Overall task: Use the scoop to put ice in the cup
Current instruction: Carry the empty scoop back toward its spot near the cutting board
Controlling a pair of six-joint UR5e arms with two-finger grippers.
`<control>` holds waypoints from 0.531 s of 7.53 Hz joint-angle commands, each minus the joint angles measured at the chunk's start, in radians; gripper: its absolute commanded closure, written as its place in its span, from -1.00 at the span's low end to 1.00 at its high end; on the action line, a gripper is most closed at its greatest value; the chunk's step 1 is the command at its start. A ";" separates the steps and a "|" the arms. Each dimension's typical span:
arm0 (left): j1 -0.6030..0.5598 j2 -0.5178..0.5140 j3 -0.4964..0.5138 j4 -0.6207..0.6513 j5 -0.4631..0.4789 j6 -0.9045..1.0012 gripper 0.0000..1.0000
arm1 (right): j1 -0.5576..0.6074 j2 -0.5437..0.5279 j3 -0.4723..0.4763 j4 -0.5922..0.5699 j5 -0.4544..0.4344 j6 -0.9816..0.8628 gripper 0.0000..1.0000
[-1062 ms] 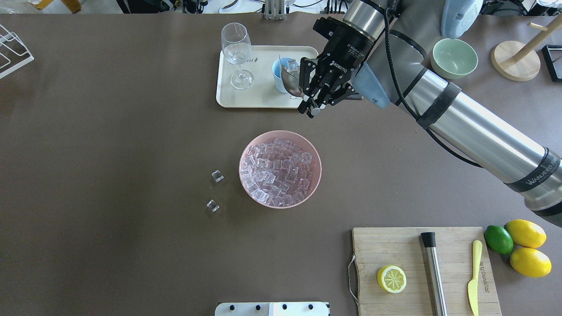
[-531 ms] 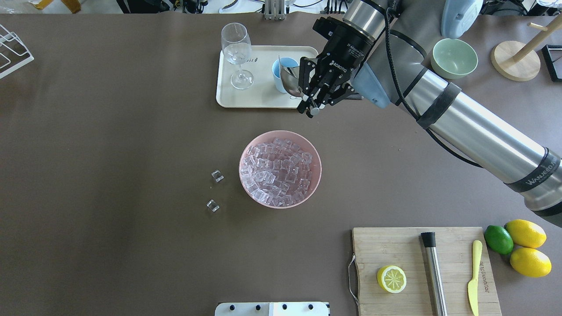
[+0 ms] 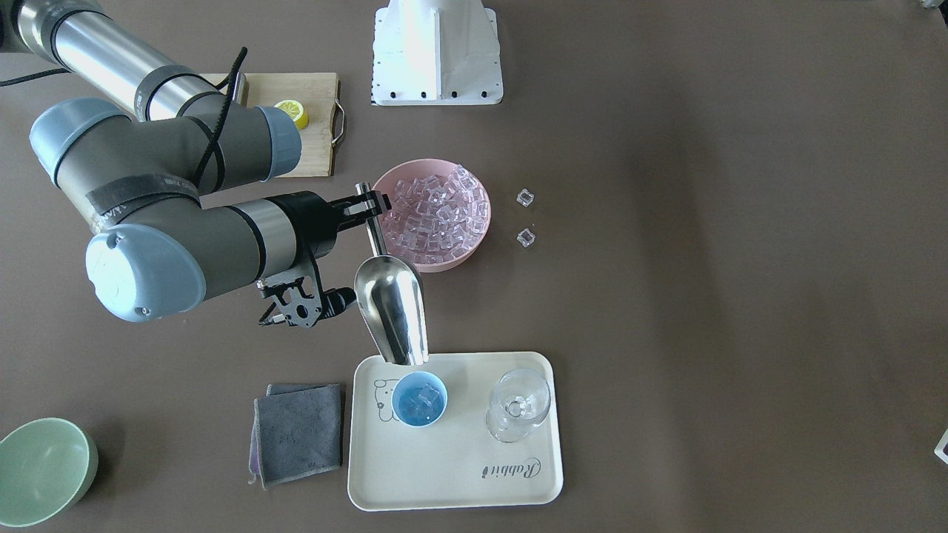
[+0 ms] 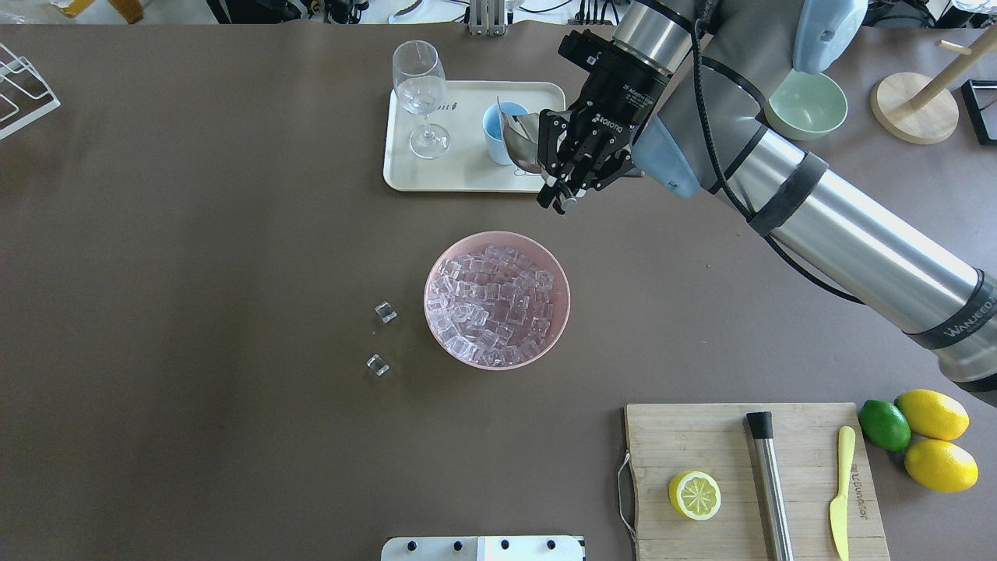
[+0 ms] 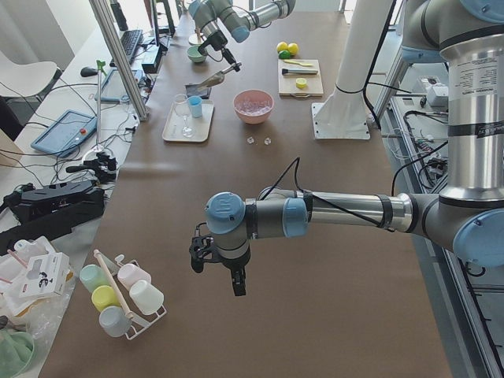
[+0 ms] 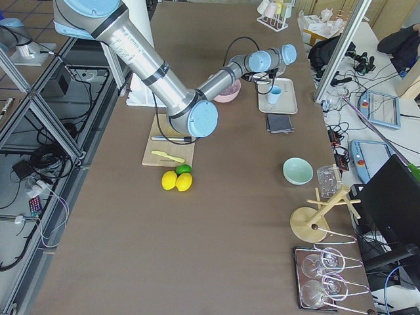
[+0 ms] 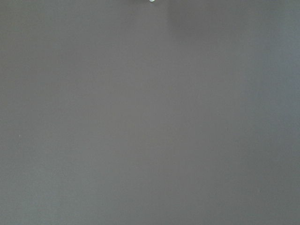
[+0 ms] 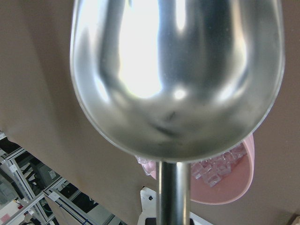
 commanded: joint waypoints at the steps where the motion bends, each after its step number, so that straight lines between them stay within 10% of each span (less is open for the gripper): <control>1: -0.001 0.018 0.008 -0.026 -0.002 0.188 -0.97 | 0.000 -0.057 0.148 0.041 -0.226 0.030 1.00; 4: 0.000 0.014 -0.001 -0.023 -0.015 0.133 -0.97 | -0.071 -0.134 0.321 0.016 -0.577 0.198 1.00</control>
